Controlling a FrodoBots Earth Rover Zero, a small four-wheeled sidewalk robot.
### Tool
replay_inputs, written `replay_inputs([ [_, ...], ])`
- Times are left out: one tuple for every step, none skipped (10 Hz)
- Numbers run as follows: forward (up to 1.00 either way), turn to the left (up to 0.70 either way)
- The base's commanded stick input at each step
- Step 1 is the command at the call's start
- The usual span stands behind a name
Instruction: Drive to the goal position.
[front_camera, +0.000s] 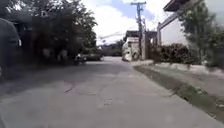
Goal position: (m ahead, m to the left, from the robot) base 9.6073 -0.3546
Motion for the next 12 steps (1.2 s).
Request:
replay_inputs([
  [1.00, -0.40],
  [1.00, -0.24],
  [1.00, -0.05],
  [1.00, -0.02],
  [1.00, -0.02],
  [1.00, -0.01],
  [1.00, 0.00],
  [1.00, 0.00],
  [1.00, 0.00],
  [1.00, 0.00],
  [1.00, 0.00],
  [1.00, 0.00],
])
